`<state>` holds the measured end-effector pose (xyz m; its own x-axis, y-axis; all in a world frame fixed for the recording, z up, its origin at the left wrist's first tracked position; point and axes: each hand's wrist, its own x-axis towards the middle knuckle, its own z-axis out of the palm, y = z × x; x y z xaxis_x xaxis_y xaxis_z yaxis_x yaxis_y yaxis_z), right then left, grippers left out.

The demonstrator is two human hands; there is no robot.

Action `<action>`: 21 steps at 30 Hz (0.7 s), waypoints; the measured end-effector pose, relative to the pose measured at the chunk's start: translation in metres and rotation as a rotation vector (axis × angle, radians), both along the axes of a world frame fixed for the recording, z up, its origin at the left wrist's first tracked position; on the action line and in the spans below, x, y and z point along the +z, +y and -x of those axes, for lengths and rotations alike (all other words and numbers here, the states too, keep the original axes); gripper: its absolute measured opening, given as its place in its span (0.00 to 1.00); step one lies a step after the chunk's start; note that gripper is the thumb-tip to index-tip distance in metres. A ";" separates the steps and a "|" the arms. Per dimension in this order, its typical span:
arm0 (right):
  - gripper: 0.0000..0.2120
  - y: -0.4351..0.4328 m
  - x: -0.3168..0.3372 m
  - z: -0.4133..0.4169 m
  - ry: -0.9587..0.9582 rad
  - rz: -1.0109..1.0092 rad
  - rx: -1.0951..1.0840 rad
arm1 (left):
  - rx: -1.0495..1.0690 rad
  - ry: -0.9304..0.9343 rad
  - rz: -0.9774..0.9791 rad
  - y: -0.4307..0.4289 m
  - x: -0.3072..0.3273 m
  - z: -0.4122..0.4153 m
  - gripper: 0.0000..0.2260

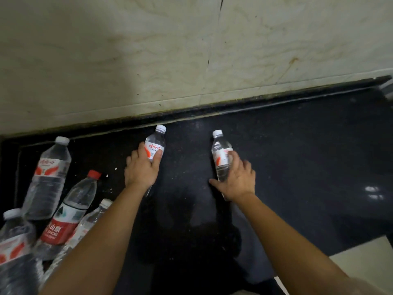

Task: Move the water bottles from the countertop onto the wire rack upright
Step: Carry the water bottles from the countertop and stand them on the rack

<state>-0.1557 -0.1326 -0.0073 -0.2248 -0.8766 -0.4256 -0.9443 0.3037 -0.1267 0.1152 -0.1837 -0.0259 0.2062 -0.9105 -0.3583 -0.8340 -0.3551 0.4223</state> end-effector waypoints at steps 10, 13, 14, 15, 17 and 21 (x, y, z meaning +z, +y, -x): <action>0.51 0.018 0.003 0.053 -0.130 -0.027 -0.124 | -0.116 -0.077 0.001 0.082 0.006 0.069 0.33; 0.47 0.036 0.010 0.068 -0.054 -0.122 -0.099 | -0.110 -0.020 -0.066 0.100 0.006 0.086 0.40; 0.46 0.044 0.012 0.073 0.001 -0.151 -0.088 | -0.110 -0.009 -0.090 0.105 0.007 0.092 0.42; 0.45 0.054 0.013 0.078 0.024 -0.172 -0.097 | -0.109 0.004 -0.107 0.111 0.008 0.099 0.44; 0.44 0.075 0.013 0.093 -0.027 -0.183 -0.161 | -0.085 0.044 -0.113 0.123 0.009 0.114 0.45; 0.35 0.106 0.024 0.132 -0.264 -0.245 -0.379 | 0.015 0.195 -0.045 0.152 0.008 0.145 0.40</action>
